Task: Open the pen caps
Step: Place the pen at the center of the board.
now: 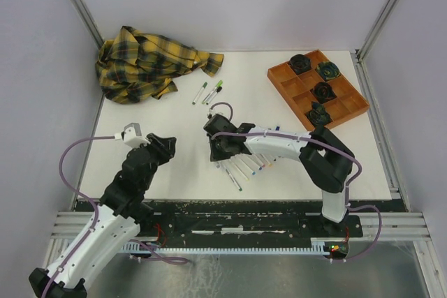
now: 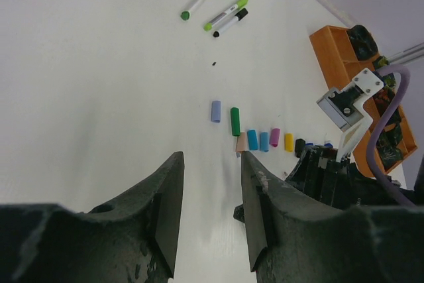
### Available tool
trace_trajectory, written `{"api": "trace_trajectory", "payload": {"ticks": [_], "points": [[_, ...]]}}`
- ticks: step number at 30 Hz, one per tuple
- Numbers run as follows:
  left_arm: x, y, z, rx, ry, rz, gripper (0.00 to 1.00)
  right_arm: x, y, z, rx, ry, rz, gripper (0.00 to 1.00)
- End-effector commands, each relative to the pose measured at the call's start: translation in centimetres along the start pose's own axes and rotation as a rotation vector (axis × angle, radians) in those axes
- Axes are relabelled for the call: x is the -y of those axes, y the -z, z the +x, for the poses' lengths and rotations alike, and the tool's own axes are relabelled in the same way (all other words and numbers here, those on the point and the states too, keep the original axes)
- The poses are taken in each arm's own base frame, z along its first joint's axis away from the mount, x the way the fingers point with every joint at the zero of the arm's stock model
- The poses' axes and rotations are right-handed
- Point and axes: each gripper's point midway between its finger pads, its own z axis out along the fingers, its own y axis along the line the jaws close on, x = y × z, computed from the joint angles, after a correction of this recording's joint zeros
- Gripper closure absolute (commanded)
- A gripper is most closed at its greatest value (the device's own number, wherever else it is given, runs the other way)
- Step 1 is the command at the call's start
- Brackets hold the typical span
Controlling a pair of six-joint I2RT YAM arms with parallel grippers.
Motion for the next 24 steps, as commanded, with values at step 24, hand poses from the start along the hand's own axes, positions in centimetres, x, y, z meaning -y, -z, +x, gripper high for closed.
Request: {"api": "trace_trajectory", "payload": {"ticks": [24], "points": [[-2.4, -0.7, 3.9, -0.098, -0.031, -0.052, 0.58, -3.1, -0.6, -1.9, 0.016, 0.002, -0.047, 0.66]]}}
